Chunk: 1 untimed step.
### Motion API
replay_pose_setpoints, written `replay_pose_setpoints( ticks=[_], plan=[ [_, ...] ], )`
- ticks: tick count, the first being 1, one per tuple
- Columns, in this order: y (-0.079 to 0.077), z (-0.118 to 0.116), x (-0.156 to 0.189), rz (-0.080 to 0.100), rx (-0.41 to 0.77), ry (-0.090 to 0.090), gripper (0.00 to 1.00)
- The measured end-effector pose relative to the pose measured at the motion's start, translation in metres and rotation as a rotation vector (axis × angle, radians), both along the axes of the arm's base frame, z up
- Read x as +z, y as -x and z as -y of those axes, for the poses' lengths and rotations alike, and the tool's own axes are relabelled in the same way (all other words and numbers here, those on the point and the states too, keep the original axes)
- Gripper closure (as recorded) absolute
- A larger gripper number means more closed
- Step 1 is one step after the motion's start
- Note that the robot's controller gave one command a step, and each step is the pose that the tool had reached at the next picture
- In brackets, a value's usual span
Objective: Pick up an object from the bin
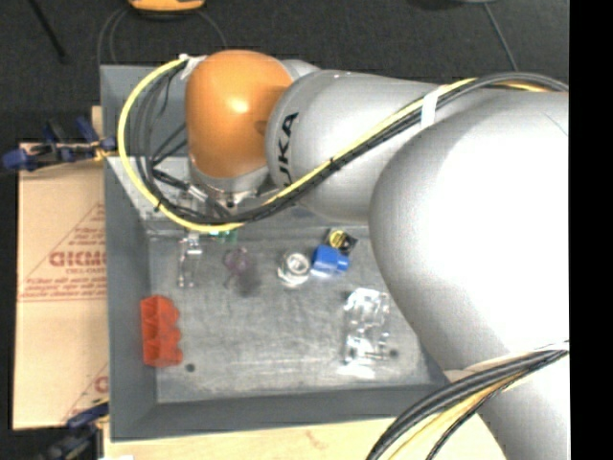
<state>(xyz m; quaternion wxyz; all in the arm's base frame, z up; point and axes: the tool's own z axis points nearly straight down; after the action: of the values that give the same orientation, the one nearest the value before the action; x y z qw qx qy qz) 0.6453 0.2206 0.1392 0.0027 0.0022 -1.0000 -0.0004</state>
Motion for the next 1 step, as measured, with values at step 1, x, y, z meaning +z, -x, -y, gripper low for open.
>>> replay_pose_setpoints(
  ticks=[1],
  plan=[
    [-0.0036, 0.0326, -0.0664, 0.013, 0.133, -0.002, 0.00]
  ],
)
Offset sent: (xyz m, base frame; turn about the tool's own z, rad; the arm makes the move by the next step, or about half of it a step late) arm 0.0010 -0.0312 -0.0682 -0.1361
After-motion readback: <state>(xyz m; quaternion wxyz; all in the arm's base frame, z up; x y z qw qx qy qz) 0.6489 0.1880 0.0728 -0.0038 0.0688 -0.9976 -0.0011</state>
